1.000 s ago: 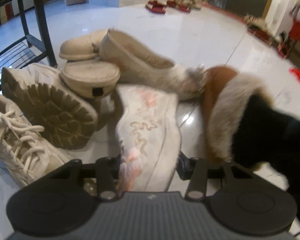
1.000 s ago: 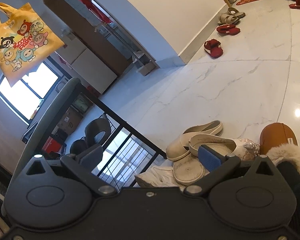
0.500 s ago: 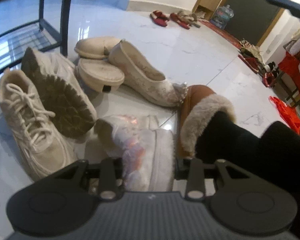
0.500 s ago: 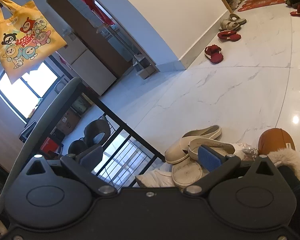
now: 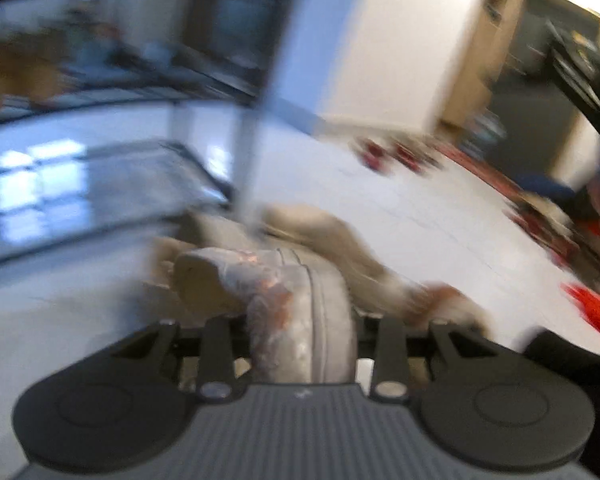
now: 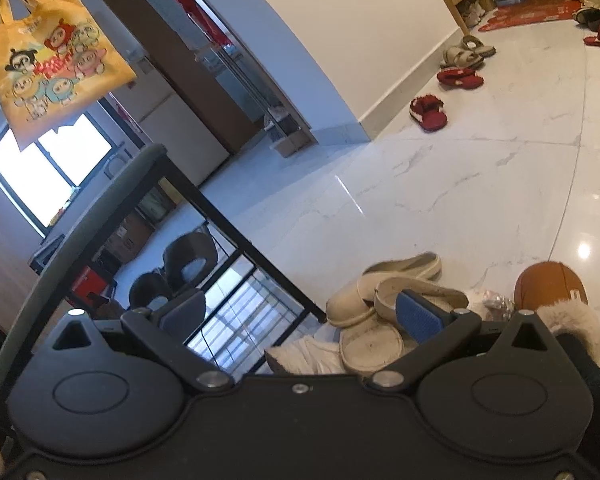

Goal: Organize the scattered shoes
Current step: 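Carry the embroidered shoe to the rack, lower it and open the left tool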

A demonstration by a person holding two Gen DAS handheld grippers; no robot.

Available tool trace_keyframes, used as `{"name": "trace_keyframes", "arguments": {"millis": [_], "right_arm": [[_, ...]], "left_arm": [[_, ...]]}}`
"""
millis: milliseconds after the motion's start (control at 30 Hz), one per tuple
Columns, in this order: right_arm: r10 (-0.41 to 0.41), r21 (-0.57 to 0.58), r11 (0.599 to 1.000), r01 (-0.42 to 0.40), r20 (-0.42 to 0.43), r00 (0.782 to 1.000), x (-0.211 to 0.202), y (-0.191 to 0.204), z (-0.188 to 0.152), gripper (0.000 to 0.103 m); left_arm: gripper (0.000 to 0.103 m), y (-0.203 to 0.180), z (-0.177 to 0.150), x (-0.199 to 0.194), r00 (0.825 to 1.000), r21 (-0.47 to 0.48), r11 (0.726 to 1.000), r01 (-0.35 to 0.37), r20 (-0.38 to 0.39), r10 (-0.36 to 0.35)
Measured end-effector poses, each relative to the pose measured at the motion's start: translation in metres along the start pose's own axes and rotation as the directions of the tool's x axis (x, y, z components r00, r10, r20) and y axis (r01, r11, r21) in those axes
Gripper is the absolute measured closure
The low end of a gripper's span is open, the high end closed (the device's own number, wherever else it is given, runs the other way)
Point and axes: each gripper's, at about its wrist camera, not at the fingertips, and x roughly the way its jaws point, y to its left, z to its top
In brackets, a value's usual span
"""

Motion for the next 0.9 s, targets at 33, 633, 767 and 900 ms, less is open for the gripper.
{"name": "trace_keyframes", "arguments": {"millis": [33,633,767,900], "right_arm": [[-0.001,-0.008,1.000,0.000,-0.019,1.000,0.004,0.003,-0.003,0.000],[-0.037,-0.236,0.971,-0.022,-0.243,0.969,0.064,0.065,-0.068,0.000],[-0.055,-0.260,0.965,-0.014,-0.256,0.965,0.071,0.073,-0.075,0.000],[-0.069,-0.298,0.955,-0.011,-0.257,0.964,0.077,0.081,-0.082,0.000]], "left_arm": [[0.070,0.015,-0.006,-0.002,0.997,-0.009,0.997,-0.076,0.019,0.076],[0.068,0.204,-0.137,-0.009,0.847,-0.174,0.830,-0.529,-0.166,0.505],[0.066,0.206,-0.151,-0.018,0.857,-0.173,0.842,-0.511,-0.178,0.483],[0.064,0.205,-0.159,-0.022,0.863,-0.178,0.848,-0.499,-0.191,0.468]]}}
